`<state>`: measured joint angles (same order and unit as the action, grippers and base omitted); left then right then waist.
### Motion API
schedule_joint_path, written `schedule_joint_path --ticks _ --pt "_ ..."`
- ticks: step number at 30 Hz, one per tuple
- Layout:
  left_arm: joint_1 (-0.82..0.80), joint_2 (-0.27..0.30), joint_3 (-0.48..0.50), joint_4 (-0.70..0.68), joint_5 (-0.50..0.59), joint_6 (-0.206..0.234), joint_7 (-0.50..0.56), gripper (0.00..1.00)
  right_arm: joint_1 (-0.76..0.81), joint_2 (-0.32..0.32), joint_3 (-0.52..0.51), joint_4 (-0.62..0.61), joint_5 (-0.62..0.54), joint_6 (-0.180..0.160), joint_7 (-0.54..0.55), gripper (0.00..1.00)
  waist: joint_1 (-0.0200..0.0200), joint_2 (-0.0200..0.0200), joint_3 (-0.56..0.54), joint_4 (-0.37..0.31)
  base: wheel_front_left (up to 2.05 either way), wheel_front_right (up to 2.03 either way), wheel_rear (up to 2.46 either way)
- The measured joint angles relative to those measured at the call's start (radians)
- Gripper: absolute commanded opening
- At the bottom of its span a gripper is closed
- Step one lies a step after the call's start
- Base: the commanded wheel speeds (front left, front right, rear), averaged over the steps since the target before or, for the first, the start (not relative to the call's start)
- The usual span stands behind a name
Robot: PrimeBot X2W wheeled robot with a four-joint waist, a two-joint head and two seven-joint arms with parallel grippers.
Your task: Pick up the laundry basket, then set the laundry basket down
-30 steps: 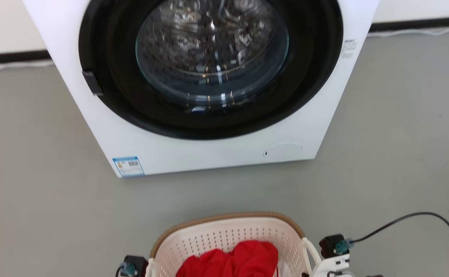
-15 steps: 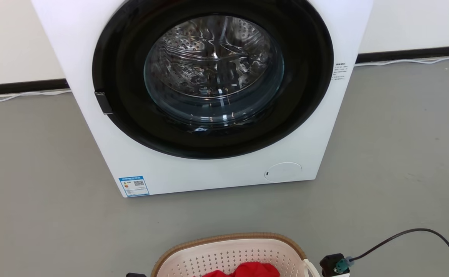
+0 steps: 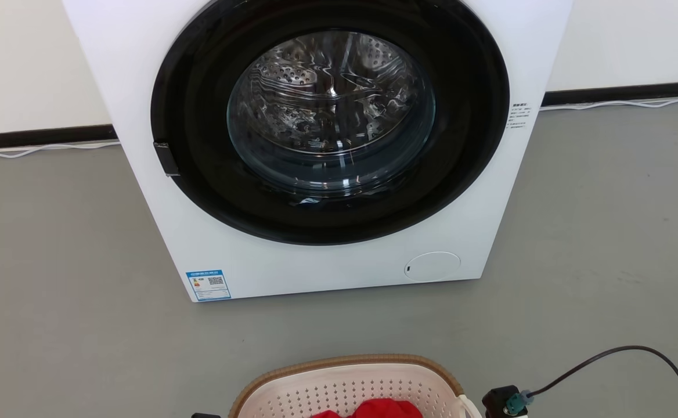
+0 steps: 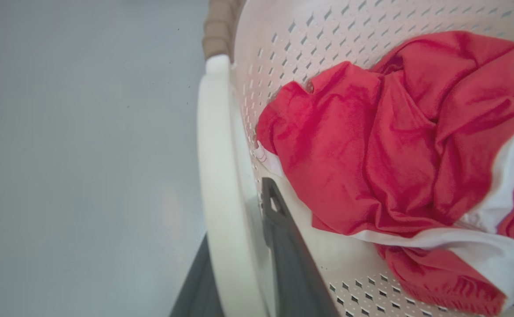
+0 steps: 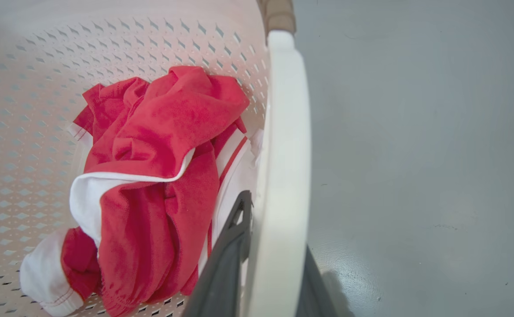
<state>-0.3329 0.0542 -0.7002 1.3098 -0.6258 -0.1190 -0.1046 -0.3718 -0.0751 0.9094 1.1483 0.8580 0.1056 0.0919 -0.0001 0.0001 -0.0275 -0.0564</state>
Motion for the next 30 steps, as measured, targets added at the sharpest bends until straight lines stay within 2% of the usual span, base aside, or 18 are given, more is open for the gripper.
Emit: schedule_joint_path --ticks 30 --pt "0.000 0.000 -0.044 0.002 -0.035 0.000 0.000 0.00 -0.004 -0.001 0.070 0.019 0.067 0.000 -0.006 0.00 0.0000 0.0000 -0.005 -0.015 0.00 0.00 0.00"
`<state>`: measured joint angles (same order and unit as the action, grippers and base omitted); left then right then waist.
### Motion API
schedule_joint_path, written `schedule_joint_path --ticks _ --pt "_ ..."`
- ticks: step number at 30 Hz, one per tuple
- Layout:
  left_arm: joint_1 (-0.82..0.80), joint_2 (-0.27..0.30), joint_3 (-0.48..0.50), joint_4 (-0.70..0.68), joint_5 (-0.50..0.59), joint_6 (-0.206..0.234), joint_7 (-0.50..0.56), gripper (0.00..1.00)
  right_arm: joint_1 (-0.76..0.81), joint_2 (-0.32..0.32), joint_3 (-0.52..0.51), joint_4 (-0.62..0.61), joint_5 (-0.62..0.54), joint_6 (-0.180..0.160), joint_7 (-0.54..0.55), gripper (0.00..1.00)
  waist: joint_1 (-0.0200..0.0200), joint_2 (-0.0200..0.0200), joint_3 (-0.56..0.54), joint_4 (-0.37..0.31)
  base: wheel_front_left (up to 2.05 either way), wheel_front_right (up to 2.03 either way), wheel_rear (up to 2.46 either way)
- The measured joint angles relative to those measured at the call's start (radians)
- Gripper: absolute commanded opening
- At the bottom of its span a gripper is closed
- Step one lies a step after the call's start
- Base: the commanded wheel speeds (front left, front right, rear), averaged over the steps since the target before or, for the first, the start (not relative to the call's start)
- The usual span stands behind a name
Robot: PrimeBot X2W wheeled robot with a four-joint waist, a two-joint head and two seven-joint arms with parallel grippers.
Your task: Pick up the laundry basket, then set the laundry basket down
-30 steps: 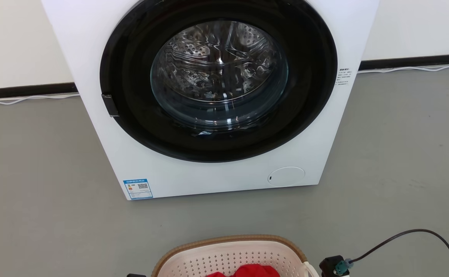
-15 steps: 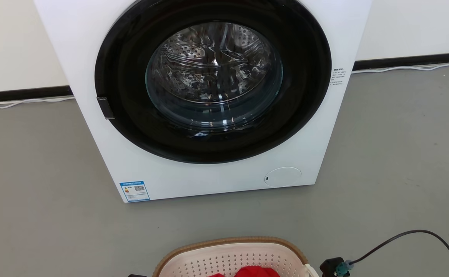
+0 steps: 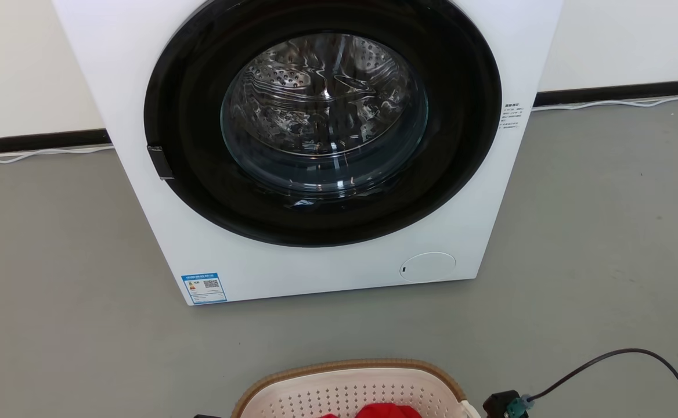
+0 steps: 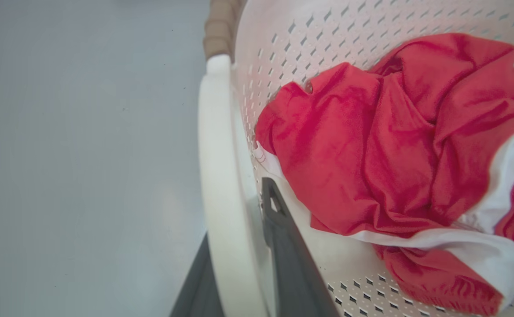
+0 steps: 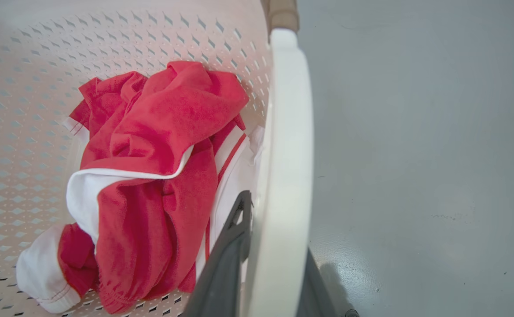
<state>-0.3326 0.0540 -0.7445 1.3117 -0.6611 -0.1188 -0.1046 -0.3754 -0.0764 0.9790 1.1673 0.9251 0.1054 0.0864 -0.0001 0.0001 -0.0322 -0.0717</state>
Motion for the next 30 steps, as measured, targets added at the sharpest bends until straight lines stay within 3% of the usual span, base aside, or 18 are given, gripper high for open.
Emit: schedule_joint_path --ticks 30 --pt "0.000 0.001 -0.030 0.000 -0.034 0.001 -0.002 0.00 -0.017 0.000 0.053 0.012 0.045 0.000 -0.007 0.00 0.0001 0.0000 -0.007 0.003 0.00 0.00 0.00"
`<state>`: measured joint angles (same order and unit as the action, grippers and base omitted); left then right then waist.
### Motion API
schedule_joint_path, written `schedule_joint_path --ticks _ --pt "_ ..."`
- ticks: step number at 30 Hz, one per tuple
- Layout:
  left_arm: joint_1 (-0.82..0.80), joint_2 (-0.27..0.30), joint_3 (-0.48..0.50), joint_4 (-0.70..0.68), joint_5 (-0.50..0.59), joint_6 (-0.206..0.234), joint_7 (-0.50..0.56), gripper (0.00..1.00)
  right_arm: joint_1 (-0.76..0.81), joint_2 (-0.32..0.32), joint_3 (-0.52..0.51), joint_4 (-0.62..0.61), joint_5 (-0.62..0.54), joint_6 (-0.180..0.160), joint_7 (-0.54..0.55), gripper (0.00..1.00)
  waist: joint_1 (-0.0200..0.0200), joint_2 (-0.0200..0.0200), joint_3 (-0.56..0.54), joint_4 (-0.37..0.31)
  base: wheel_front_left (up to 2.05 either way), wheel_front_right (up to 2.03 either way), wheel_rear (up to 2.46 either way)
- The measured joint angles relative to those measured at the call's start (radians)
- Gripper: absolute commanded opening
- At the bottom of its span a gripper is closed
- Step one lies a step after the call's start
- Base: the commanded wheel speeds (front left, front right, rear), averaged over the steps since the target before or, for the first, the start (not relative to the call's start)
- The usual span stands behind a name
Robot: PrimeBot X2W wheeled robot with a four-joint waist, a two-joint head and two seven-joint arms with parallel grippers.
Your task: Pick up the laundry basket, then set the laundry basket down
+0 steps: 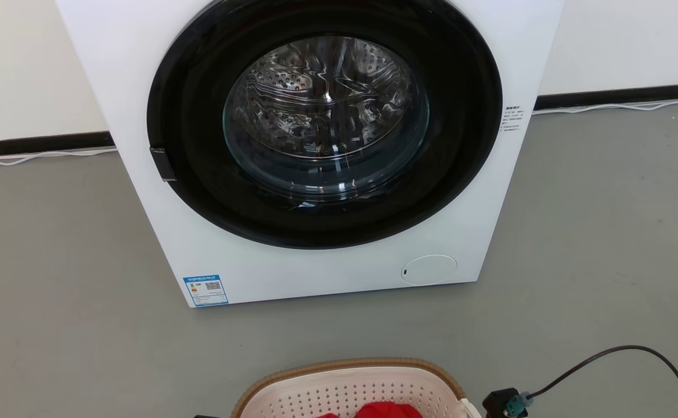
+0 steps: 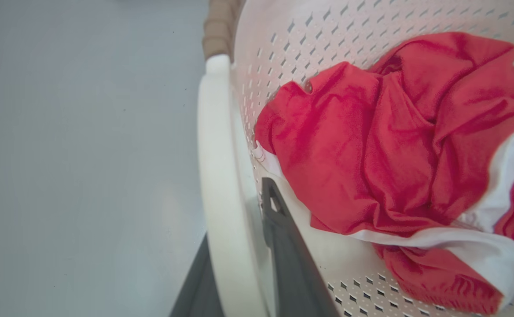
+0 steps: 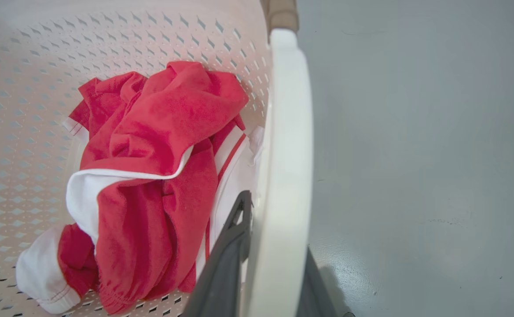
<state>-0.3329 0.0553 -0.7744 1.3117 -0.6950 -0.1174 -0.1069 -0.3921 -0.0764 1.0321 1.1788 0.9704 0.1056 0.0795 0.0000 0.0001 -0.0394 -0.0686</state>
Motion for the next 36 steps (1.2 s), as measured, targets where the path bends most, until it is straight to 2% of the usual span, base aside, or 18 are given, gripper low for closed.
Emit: schedule_joint_path --ticks 13,22,28,36 --pt "-0.001 0.000 -0.009 0.000 -0.009 0.009 -0.009 0.00 -0.003 0.000 0.011 0.002 0.016 0.000 -0.018 0.00 -0.0001 0.0000 0.008 0.005 0.00 0.00 0.00" --pt "-0.014 0.001 -0.011 0.000 -0.019 0.017 -0.031 0.00 -0.017 0.000 0.014 0.002 0.017 0.000 -0.050 0.00 0.0000 0.0000 0.059 0.006 0.00 0.00 0.00" --pt "-0.111 0.010 -0.009 -0.004 -0.025 0.020 -0.053 0.00 -0.104 0.001 0.010 0.012 0.017 0.000 -0.104 0.00 0.0000 0.0000 0.149 0.010 0.00 0.00 0.00" --pt "-0.277 0.027 -0.004 -0.018 -0.026 0.020 -0.078 0.00 -0.277 0.003 0.003 0.036 -0.007 0.000 -0.167 0.00 0.0000 0.0000 0.328 0.020 0.00 0.00 0.00"
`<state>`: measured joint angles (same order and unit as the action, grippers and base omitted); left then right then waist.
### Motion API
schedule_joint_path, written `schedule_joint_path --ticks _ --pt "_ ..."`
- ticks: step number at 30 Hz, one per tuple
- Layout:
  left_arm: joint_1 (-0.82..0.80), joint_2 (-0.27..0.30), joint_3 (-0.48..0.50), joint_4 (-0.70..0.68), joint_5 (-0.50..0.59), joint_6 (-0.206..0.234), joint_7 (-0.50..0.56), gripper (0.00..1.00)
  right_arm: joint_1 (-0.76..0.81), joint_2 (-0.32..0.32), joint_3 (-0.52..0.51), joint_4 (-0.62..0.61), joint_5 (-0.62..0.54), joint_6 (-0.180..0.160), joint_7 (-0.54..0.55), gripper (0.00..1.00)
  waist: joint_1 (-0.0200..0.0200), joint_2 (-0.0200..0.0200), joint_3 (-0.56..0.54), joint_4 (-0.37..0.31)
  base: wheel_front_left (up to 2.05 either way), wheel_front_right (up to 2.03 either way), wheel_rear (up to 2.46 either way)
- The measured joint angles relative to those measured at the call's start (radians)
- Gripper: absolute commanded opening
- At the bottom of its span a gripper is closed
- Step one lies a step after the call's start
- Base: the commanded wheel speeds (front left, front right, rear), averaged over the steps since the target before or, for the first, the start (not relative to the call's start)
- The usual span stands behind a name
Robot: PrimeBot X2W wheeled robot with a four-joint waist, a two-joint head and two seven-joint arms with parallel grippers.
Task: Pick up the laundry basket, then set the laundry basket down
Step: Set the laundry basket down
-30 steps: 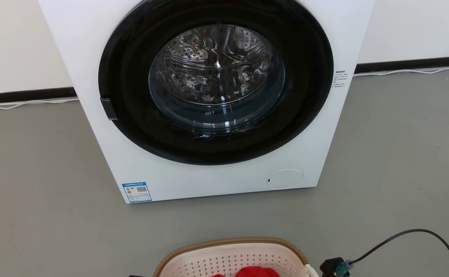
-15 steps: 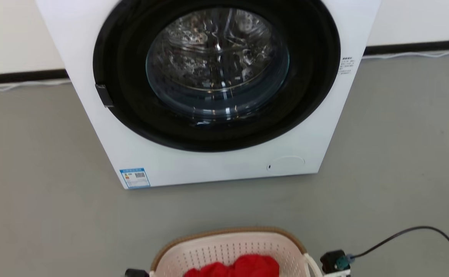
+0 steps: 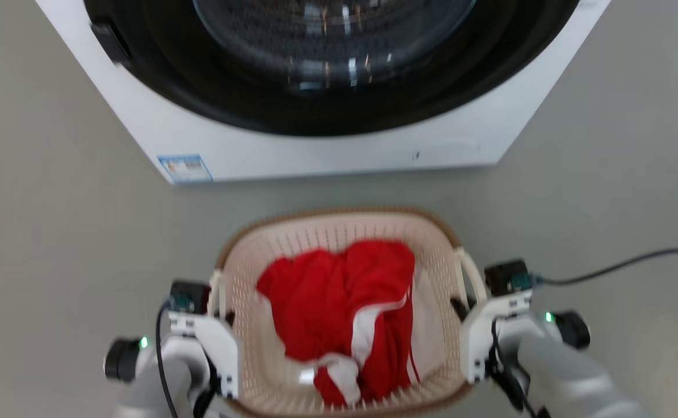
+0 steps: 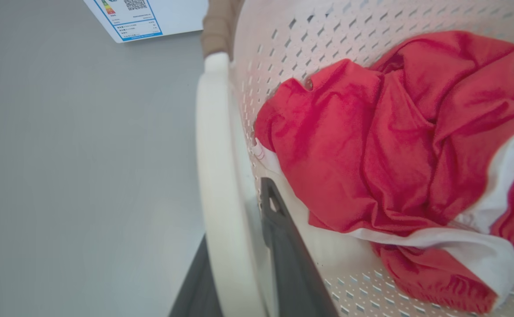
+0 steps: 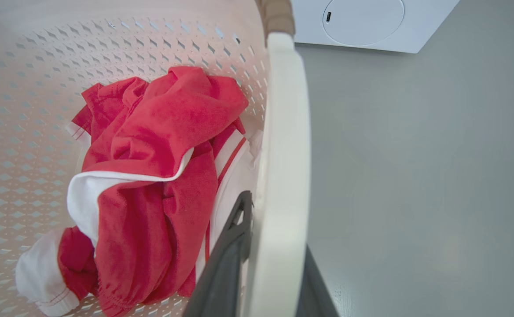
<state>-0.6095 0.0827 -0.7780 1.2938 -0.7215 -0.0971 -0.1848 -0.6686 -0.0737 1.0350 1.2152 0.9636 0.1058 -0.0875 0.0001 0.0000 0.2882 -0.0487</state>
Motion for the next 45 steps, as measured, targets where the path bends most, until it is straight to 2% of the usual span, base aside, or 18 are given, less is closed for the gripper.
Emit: schedule_joint_path --ticks 1,9,23,33,45 --pt "-0.042 0.007 0.001 -0.003 0.000 0.000 -0.002 0.00 -0.042 0.001 -0.003 0.004 -0.005 0.000 -0.012 0.00 0.0000 0.0000 0.048 0.002 0.00 0.00 0.00" --pt "-0.176 0.013 0.004 -0.010 0.000 0.003 -0.031 0.00 -0.180 0.003 -0.018 0.044 -0.041 0.001 -0.065 0.00 0.0000 0.0000 0.225 0.012 0.00 0.00 0.00" --pt "-0.329 0.041 0.026 -0.067 0.028 0.019 -0.072 0.00 -0.340 0.003 -0.077 0.085 -0.127 0.008 -0.151 0.00 0.0000 0.0000 0.455 0.041 0.00 0.00 0.00" --pt "-0.365 0.076 0.074 -0.179 0.078 0.061 -0.071 0.00 -0.383 -0.002 -0.234 0.059 -0.244 0.008 -0.163 0.00 0.0000 0.0000 0.565 0.044 0.00 0.00 0.00" --pt "-0.382 0.081 0.126 -0.212 0.129 0.067 -0.072 0.00 -0.372 -0.004 -0.459 -0.008 -0.458 0.008 -0.163 0.00 0.0000 0.0000 0.625 0.039 0.00 0.00 0.00"
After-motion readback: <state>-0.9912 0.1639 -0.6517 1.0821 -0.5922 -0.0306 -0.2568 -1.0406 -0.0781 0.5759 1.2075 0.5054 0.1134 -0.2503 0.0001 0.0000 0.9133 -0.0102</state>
